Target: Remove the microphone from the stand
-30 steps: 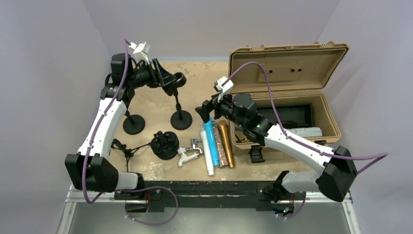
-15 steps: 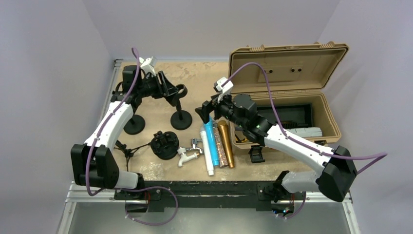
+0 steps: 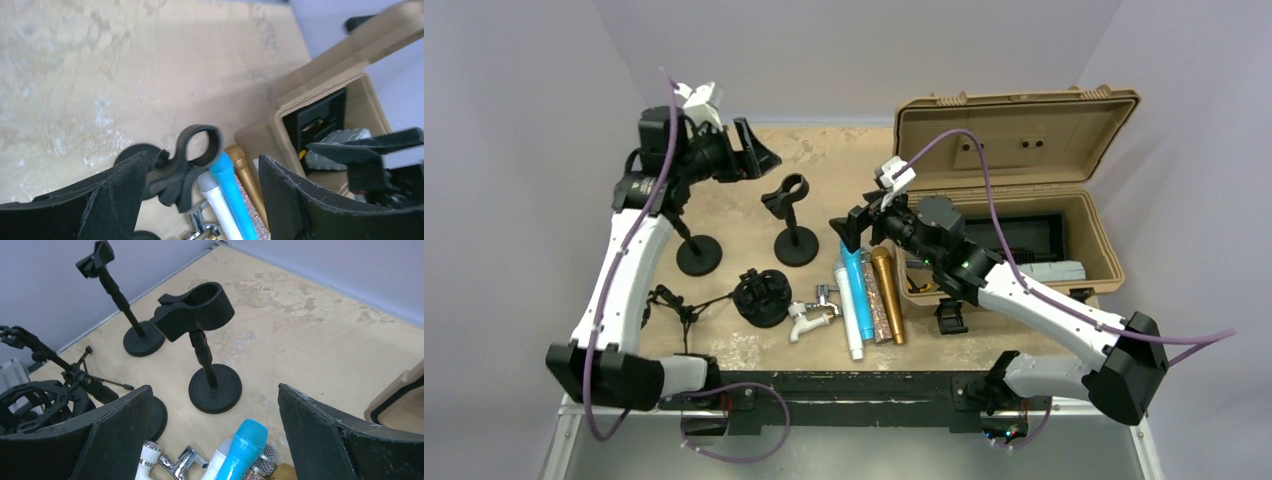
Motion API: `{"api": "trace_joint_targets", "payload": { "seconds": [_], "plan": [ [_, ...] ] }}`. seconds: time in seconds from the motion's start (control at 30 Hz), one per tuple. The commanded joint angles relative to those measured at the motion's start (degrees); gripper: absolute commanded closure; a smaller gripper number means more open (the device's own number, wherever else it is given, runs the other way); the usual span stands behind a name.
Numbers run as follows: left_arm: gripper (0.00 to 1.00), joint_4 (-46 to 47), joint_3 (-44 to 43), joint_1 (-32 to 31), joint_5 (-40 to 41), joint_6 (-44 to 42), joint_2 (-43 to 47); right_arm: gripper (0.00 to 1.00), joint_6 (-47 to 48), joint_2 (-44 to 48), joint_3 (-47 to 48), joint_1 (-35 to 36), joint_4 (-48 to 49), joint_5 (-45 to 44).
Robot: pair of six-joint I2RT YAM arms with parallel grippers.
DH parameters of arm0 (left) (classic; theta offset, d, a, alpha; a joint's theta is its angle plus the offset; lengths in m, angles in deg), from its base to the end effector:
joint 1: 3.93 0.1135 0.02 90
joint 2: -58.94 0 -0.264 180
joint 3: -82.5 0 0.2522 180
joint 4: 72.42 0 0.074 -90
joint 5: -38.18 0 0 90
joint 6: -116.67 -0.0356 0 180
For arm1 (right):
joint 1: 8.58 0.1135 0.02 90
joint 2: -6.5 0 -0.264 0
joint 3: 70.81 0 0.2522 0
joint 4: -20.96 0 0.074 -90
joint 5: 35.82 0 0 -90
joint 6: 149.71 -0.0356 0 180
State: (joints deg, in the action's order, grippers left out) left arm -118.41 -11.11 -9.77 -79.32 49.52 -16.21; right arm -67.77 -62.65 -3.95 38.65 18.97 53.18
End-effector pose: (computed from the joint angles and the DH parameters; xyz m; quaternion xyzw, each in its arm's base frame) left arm 0.2820 -0.0454 0.3997 -0.0009 0.8396 -0.3217 0.4376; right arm 0.1956 0.2105 0.3420 -0.2401 0.6926 0.3099 0.6055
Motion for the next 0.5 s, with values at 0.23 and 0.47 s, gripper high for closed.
{"api": "trace_joint_targets", "payload": {
  "seconds": [0.23, 0.47],
  "plan": [
    [0.16, 0.7, -7.9, 0.0, -4.2, -2.2, 17.8, 0.06, -3.9, 15.1, -1.0, 0.0, 4.3, -9.2],
    [0.12, 10.3, -3.4, 0.0, -5.3, -0.8, 28.6, 0.01, -2.7, 26.1, 1.4, 0.0, 3.9, -17.8]
  ]
}}
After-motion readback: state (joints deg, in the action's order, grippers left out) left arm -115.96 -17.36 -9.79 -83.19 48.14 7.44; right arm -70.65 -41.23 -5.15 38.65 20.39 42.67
